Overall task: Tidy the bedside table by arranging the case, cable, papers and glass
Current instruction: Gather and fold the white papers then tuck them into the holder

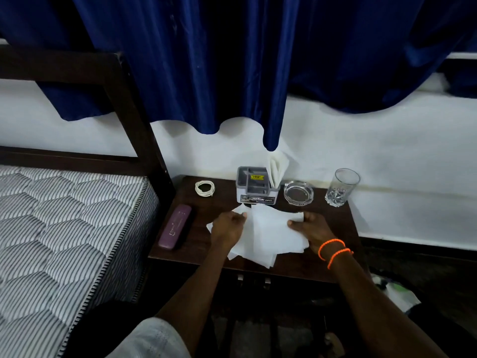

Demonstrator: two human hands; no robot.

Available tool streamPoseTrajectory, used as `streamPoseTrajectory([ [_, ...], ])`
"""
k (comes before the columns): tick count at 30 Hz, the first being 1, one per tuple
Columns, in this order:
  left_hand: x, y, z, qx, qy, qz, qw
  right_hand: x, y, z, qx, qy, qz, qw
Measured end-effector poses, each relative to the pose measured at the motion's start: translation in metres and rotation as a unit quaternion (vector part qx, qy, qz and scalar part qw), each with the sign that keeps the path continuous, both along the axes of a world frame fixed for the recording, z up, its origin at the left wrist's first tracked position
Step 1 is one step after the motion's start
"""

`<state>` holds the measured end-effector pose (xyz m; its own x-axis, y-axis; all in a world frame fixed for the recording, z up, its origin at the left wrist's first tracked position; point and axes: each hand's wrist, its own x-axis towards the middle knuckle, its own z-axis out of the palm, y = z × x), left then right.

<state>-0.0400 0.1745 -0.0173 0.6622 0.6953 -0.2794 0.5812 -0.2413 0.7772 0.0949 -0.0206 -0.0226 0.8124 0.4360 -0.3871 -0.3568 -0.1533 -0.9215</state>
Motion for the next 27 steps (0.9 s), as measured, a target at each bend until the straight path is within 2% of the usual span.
streamPoseTrajectory([
  [1,-0.002,-0.002,-0.002,0.082,0.044,-0.017,0.996,0.003,-0.004,-0.003,0.003,0.01,-0.004,1.0],
  [2,-0.003,-0.004,-0.003,0.116,0.072,-0.032,0.99,0.006,-0.007,-0.005,0.006,0.023,-0.006,1.0],
  [6,0.0,-0.014,-0.007,0.15,0.137,-0.069,0.977,0.01,-0.015,-0.012,0.006,0.096,-0.006,0.995],
  [10,0.002,-0.014,-0.009,0.136,0.135,-0.042,0.981,0.009,-0.017,-0.018,0.024,0.144,-0.002,0.989],
  [16,0.0,-0.013,-0.01,0.152,0.089,-0.017,0.984,0.007,-0.016,-0.026,0.034,0.161,0.014,0.986],
  [22,0.0,-0.01,-0.018,0.123,-0.011,0.021,0.992,0.003,-0.014,-0.026,0.044,0.172,0.028,0.984],
  [27,0.003,-0.005,-0.02,0.024,-0.121,0.012,0.992,-0.002,-0.009,-0.02,0.072,0.17,0.034,0.982],
])
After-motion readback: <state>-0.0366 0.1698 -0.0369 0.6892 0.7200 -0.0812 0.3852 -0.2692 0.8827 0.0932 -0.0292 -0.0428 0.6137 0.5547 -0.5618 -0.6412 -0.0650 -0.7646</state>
